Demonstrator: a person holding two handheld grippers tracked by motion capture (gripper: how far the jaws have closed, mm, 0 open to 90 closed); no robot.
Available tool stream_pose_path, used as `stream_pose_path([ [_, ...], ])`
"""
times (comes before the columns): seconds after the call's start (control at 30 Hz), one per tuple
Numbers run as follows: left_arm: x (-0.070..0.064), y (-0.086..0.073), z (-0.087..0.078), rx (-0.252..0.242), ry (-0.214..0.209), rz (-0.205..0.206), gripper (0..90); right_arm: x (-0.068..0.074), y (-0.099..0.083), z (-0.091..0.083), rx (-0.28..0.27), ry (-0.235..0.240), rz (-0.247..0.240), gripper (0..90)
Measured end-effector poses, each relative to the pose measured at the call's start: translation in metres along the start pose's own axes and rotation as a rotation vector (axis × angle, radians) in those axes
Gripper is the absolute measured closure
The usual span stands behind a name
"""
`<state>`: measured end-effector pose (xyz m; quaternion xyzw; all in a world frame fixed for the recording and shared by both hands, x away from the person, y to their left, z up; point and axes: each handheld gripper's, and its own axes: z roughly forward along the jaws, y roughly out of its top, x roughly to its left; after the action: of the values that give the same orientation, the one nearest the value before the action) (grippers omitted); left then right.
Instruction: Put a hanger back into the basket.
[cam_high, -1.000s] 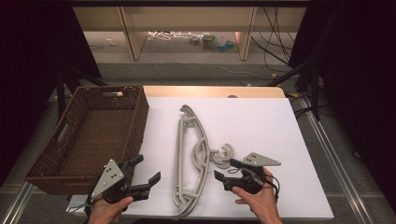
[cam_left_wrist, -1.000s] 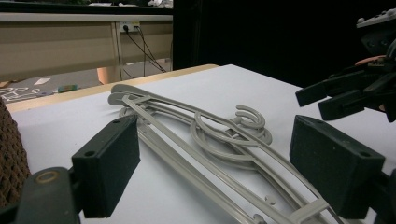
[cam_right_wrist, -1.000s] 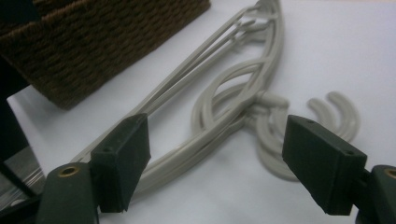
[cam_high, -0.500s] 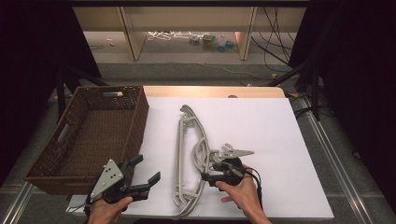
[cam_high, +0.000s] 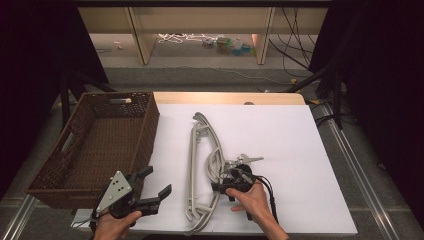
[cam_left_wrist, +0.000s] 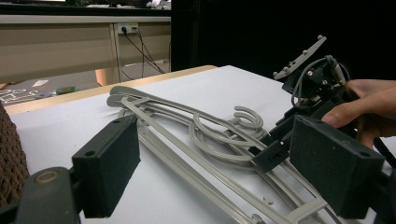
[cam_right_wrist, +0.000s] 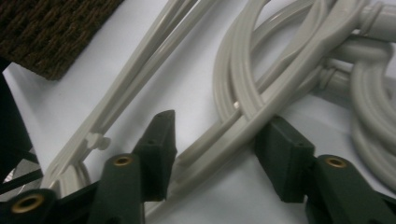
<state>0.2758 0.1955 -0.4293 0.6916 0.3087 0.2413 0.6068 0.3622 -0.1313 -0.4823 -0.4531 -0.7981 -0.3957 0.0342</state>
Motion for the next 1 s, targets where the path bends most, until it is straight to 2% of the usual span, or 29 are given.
stream_pose_path([
  [0.1,0.0,0.0,0.0,0.001,0.001,0.002,16.0,-0.002,-0.001,-0.001,-0.019,0.02,0.049,57.8],
  [0.13,0.0,0.0,0.0,0.001,0.001,0.002,16.0,-0.003,-0.001,0.0,-0.027,0.022,0.04,58.2],
  [0.27,0.0,0.0,0.0,0.001,0.0,0.004,16.0,-0.002,-0.001,-0.002,-0.037,0.018,0.075,59.7],
  [0.43,0.0,0.0,0.0,0.003,0.001,0.003,16.1,-0.002,0.0,-0.005,-0.073,0.012,0.087,61.5],
  [0.5,0.001,0.0,0.0,0.002,0.001,0.003,16.1,-0.003,0.001,-0.007,-0.092,0.014,0.115,62.4],
  [0.53,0.001,0.0,0.0,0.003,0.001,0.005,16.0,-0.003,0.0,-0.007,-0.118,0.028,0.162,63.4],
  [0.57,0.001,0.0,0.0,0.003,0.002,-0.004,16.0,-0.003,0.0,-0.007,-0.118,0.028,0.162,63.4],
  [0.63,0.0,0.0,0.0,0.001,0.003,-0.008,16.1,-0.005,-0.001,-0.008,-0.166,0.049,0.196,64.7],
  [0.67,0.001,0.0,-0.001,-0.001,0.003,-0.001,16.1,-0.005,-0.001,-0.008,-0.166,0.049,0.196,64.7],
  [0.73,0.001,0.0,-0.001,-0.002,0.005,-0.011,16.1,-0.007,0.0,-0.013,-0.2,0.049,0.208,65.8],
  [0.77,0.002,0.0,-0.001,-0.006,0.0,0.002,16.1,-0.007,0.0,-0.013,-0.2,0.049,0.208,65.8],
  [0.8,0.001,-0.001,0.0,-0.014,-0.005,-0.013,16.0,-0.009,0.001,-0.016,-0.222,0.039,0.222,67.0],
  [0.9,0.002,0.0,-0.001,0.0,0.005,0.003,16.0,-0.013,0.002,-0.019,-0.231,0.044,0.24,67.8],
  [0.97,0.001,0.0,-0.001,0.0,0.008,-0.004,16.1,-0.017,0.003,-0.02,-0.232,0.036,0.245,68.7],
  [1.0,0.001,0.0,-0.001,0.004,0.006,0.013,16.1,-0.02,0.002,-0.021,-0.231,0.04,0.254,69.4],
])
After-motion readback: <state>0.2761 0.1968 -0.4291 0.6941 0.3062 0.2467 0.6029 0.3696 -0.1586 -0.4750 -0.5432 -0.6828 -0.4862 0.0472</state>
